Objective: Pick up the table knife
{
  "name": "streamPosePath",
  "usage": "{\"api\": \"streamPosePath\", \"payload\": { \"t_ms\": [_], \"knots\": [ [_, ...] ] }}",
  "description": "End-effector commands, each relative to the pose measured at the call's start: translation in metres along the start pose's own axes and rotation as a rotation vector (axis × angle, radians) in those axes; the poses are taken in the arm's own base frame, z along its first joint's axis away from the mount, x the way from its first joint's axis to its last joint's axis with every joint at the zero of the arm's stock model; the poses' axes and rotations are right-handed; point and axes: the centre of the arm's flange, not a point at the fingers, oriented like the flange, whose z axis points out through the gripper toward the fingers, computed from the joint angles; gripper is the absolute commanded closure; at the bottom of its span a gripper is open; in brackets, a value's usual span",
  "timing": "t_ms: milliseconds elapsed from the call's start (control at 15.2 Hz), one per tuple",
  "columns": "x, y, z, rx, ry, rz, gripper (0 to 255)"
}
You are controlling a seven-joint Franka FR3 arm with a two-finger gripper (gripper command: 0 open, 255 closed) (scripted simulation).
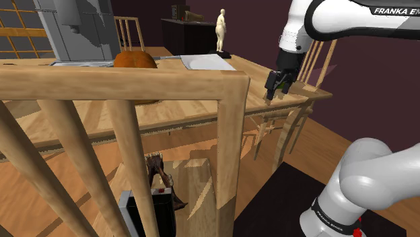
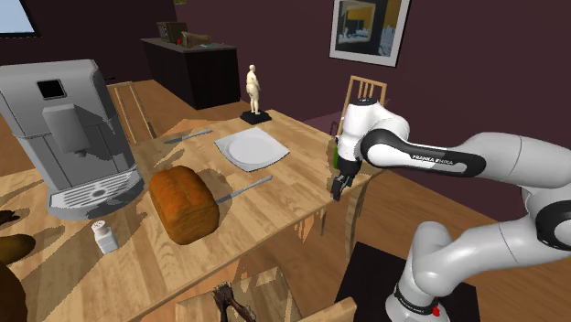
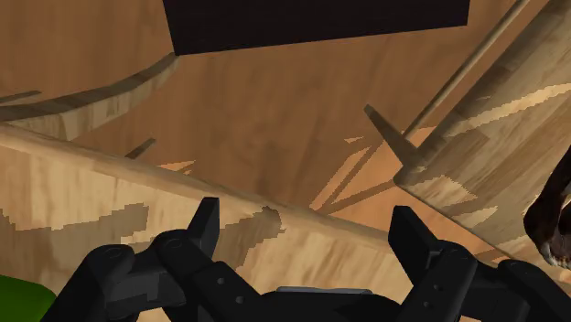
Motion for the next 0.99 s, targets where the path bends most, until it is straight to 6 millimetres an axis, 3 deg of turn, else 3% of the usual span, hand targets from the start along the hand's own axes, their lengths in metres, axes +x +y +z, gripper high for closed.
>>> {"api": "streamPosePath", "payload": {
  "t_ms": [0, 462, 924],
  "knots": [
    [0.000, 0.000, 0.000, 0.000, 0.000, 0.000, 0],
    [0.096, 0.006, -0.003, -0.008, -0.031, -0.322, 0],
    [0.189, -0.019, -0.003, -0.016, -0.062, -0.644, 0]
  ]
}}
